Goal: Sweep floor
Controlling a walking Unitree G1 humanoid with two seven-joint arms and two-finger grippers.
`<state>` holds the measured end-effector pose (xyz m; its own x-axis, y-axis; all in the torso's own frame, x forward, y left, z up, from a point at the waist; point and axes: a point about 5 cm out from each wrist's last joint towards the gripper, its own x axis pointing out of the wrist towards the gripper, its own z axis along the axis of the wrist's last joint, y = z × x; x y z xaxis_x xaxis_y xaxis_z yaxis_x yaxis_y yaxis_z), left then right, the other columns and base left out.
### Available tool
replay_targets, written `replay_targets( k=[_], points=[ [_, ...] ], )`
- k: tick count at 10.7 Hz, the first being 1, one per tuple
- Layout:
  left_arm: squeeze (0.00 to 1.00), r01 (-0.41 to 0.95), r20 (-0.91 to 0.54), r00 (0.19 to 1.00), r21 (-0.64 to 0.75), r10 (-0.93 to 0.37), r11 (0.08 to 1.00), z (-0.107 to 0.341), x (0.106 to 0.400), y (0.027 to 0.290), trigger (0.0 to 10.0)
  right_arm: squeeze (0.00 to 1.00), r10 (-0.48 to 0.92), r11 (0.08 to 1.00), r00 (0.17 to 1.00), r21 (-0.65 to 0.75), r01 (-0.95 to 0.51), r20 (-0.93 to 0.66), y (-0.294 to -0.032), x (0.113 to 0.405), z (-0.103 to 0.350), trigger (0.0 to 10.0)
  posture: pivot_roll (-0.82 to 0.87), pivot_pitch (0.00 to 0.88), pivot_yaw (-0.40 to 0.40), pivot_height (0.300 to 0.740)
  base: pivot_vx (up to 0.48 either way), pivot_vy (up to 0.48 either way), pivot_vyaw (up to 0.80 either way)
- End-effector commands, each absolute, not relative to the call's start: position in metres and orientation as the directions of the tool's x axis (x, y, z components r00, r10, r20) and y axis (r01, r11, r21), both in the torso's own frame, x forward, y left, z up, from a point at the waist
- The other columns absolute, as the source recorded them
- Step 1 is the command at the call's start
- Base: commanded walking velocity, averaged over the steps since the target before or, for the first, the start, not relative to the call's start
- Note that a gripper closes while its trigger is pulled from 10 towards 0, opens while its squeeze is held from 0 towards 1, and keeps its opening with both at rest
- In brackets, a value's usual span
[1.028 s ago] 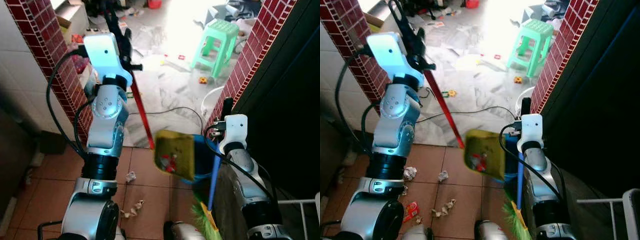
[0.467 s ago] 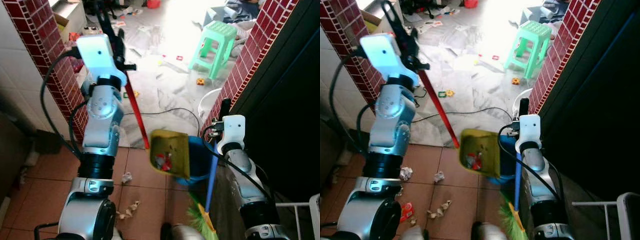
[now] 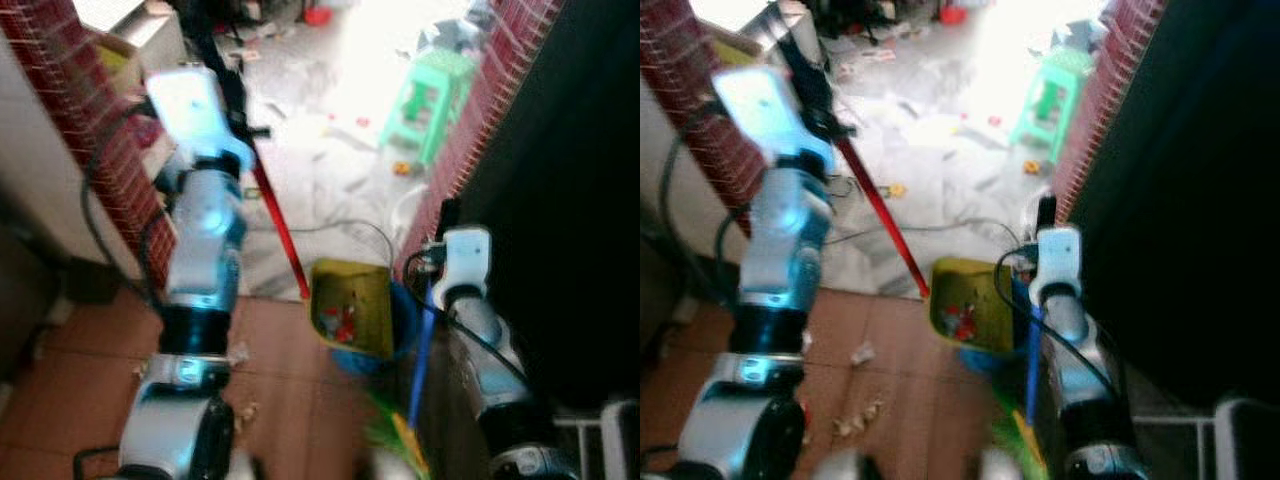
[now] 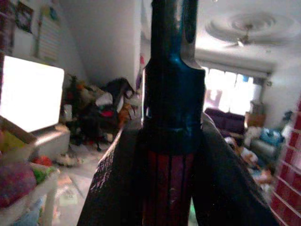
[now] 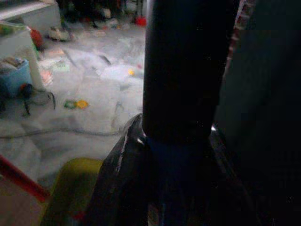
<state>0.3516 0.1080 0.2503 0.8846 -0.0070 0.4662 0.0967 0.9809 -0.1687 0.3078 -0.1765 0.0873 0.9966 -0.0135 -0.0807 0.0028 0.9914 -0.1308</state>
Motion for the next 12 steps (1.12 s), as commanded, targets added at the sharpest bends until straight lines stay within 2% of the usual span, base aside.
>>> replay_targets(
  k=[1, 2, 4, 6, 9, 11, 12],
  points=[
    [0.0, 0.107, 0.544, 0.839, -0.162, -0.001, 0.981, 0.27, 0.349, 0.107, 10.0, 0.0, -0.017, 0.988, 0.997, -0.153, 0.005, -0.08, -0.18, 0.308, 0.089, 10.0, -0.07, 0.034, -0.024, 0.74, 0.0, 0.0, 0.0],
    [0.0, 0.089, 0.549, 0.836, -0.152, 0.01, 0.984, 0.271, 0.349, 0.11, 10.0, 0.0, -0.017, 0.988, 0.997, -0.153, 0.005, -0.08, -0.18, 0.308, 0.088, 10.0, -0.07, 0.035, -0.023, 0.74, 0.0, 0.0, 0.0],
    [0.0, -0.048, 0.576, 0.812, -0.098, 0.096, 0.994, 0.275, 0.351, 0.125, 10.0, 0.0, -0.015, 0.989, 0.996, -0.15, 0.002, -0.083, -0.179, 0.307, 0.088, 10.0, -0.08, 0.036, -0.025, 0.74, 0.0, 0.0, 0.0],
    [0.0, -0.097, 0.596, 0.794, -0.073, 0.121, 0.993, 0.275, 0.351, 0.13, 10.0, 0.0, -0.012, 0.99, 0.996, -0.143, 0.0, -0.084, -0.179, 0.306, 0.088, 10.0, -0.08, 0.039, -0.025, 0.74, 0.0, 0.0, 0.0],
    [0.0, -0.086, 0.626, 0.773, -0.055, 0.102, 0.995, 0.275, 0.352, 0.114, 10.0, 0.0, -0.007, 0.99, 0.997, -0.141, -0.005, -0.083, -0.179, 0.306, 0.088, 10.0, -0.09, 0.038, -0.023, 0.74, 0.0, 0.0, 0.0],
    [0.0, -0.053, 0.667, 0.744, -0.006, 0.043, 0.999, 0.272, 0.349, 0.095, 10.0, 0.0, -0.007, 0.989, 0.997, -0.145, -0.004, -0.077, -0.178, 0.306, 0.089, 10.0, -0.1, 0.034, -0.018, 0.74, 0.0, 0.0, 0.0],
    [0.0, -0.029, 0.654, 0.756, 0.0, 0.022, 1.0, 0.26, 0.347, 0.084, 10.0, 0.0, -0.007, 0.989, 0.997, -0.146, -0.003, -0.07, -0.178, 0.306, 0.091, 10.0, -0.11, 0.032, -0.011, 0.74, 0.0, 0.0, 0.0]
  ],
)
